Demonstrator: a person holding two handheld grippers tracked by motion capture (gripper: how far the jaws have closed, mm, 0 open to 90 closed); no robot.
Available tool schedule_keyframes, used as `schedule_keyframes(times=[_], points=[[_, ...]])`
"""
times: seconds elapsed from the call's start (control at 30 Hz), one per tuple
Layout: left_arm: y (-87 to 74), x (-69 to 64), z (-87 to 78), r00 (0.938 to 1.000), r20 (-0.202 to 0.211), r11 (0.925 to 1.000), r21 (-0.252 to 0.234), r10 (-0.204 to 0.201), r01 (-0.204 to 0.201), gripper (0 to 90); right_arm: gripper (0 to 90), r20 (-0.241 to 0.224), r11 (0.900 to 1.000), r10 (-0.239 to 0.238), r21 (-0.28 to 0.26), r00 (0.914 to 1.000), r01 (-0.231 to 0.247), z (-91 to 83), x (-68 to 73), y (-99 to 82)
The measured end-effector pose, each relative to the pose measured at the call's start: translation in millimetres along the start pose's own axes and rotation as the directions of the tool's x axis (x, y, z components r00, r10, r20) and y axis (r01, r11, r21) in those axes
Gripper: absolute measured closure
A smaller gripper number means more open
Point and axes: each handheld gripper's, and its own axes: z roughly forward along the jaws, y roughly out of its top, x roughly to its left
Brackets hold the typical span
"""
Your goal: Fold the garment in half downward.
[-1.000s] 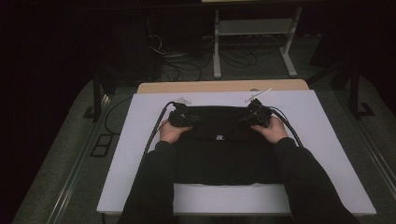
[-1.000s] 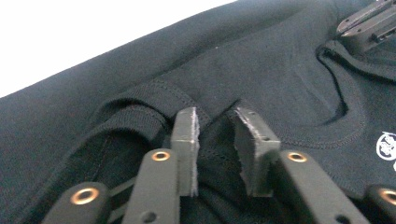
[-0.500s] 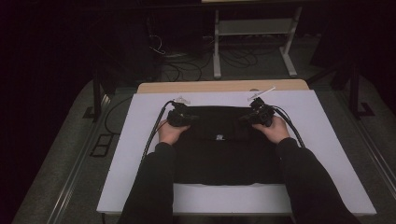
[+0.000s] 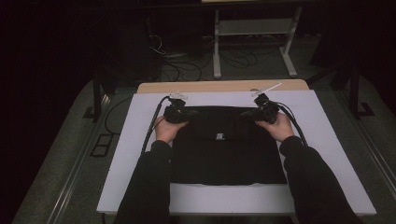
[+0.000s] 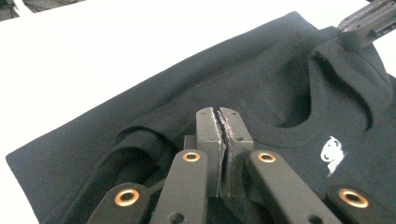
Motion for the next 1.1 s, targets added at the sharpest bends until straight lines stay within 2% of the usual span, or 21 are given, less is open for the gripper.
schedule_keyframes(times=[0.1,0.17,0.3,0.47,0.73,1.1], points=[[4.6,-3.5,-6.9,0.9999,0.001,0.9999,-0.008,0.013,-0.013,86.9,84.0,0.001,1.0,-0.002,-0.003,1.0,0.002,-6.3,2.7,1.9],[7.8,-7.7,-10.7,1.0,0.005,0.9995,-0.032,0.0,0.001,86.9,84.1,-0.001,0.9999,-0.003,-0.013,1.0,0.003,-12.0,5.4,4.1],[13.8,-13.4,-20.6,0.9998,0.003,0.9991,-0.037,0.02,-0.019,86.9,84.1,-0.002,0.9995,-0.018,-0.028,0.9998,0.018,-20.6,9.8,8.1],[17.7,-21.0,-30.7,0.9998,0.012,0.9984,-0.053,0.018,-0.017,86.9,84.2,-0.001,0.9987,-0.03,-0.042,0.9995,0.03,-31.8,16.3,11.9],[22.6,-35.0,-44.4,0.9979,0.026,0.996,-0.069,0.059,-0.057,86.9,84.3,-0.011,0.9976,-0.048,-0.05,0.9988,0.047,-43.9,25.8,11.0],[22.9,-41.6,-60.7,0.9972,0.029,0.9943,-0.084,0.069,-0.066,86.9,84.3,-0.016,0.9963,-0.061,-0.062,0.998,0.06,-57.7,35.7,5.6]])
